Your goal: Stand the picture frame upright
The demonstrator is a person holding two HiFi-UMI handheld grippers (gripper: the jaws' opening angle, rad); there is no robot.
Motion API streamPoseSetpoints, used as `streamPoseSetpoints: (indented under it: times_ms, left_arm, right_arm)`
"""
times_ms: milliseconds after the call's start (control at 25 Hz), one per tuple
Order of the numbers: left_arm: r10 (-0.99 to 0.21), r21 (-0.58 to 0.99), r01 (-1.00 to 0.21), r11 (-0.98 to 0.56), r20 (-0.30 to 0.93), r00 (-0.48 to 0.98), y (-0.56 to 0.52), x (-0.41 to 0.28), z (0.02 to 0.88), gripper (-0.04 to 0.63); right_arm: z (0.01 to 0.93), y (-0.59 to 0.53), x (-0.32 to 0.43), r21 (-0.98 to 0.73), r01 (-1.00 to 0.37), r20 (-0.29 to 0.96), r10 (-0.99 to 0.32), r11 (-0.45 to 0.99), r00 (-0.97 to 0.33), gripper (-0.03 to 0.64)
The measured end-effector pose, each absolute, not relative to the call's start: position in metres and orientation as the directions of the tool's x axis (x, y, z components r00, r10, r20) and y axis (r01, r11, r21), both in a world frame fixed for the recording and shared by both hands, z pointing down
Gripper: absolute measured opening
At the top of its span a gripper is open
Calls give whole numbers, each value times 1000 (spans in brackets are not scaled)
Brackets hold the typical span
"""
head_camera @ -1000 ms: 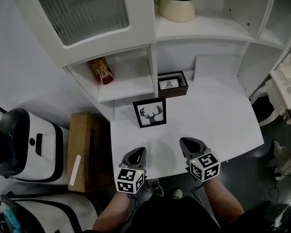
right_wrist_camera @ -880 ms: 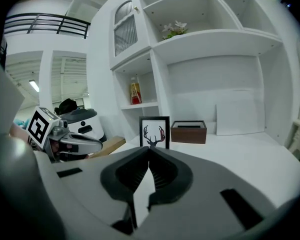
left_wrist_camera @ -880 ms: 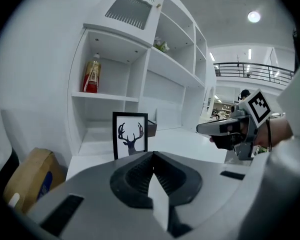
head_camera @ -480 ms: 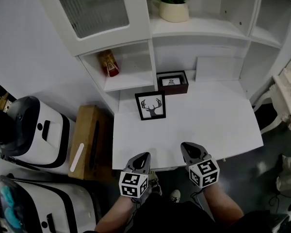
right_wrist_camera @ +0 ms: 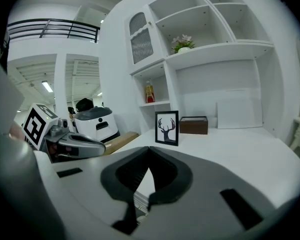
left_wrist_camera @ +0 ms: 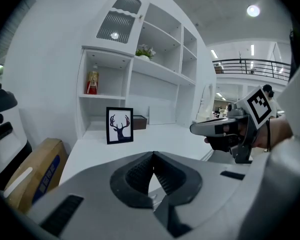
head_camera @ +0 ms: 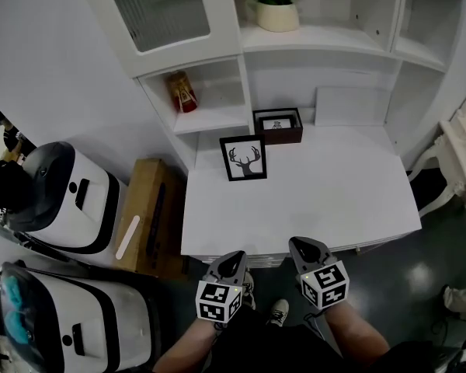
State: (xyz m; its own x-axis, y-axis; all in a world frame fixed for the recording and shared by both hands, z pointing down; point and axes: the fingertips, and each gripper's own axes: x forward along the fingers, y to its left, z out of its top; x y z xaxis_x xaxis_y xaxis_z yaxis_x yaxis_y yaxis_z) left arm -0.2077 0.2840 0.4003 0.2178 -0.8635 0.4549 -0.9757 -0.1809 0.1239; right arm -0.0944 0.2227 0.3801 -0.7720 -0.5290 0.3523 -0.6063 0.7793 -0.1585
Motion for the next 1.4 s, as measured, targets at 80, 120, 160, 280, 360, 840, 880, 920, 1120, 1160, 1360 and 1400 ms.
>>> streamPoseSetpoints:
  times_ms: [80,120,160,280,360,840,880,920,1120,1160,1360,1400]
  left_arm:
    - [-862,119,-976,-185,456,219,291,-205,398,6]
    - [-862,116,-975,-187,457,220,294,-204,398,6]
    - [-862,113,-975,-189,457,220,297,-205,397,6]
    - [-863,111,-975,-192,454,222,303,-209,396,6]
    - [-864,112,-974,-195,450,224,304,-213,394,5]
    - [-837,119,-947,-298,445,319,311,-257,388,5]
    - [-834,121,-945,-305,444,326,312,-261,388,6]
    - [-832,123,-942,-311,443,333,313,-265,388,6]
    - [-822,136,-929,-344,435,368,317,-282,390,6]
    - [-819,139,-927,-350,434,374,317,-285,390,6]
    - [-806,152,-916,-371,438,399,323,-298,396,6]
    - [-804,154,-914,-374,437,403,323,-300,397,6]
  right_arm:
    - [381,230,-93,-164,-606,352,-527,779,-773,3]
    - [381,233,-92,-167,-607,350,-529,777,-773,3]
    - [381,235,-93,-170,-609,348,-531,774,-772,3]
    - [380,243,-96,-177,-616,347,-537,768,-769,3]
    - [379,248,-101,-176,-617,347,-539,767,-768,3]
    - [376,262,-139,-174,-702,351,-622,691,-700,3]
    - [375,263,-143,-174,-707,353,-627,686,-695,3]
    - [375,265,-147,-173,-712,354,-632,681,-690,3]
    - [377,276,-164,-173,-735,362,-651,656,-667,3]
    - [378,278,-167,-172,-739,365,-655,651,-662,3]
    - [379,285,-178,-168,-759,372,-673,629,-639,3]
    - [380,286,-179,-168,-763,373,-677,624,-635,3]
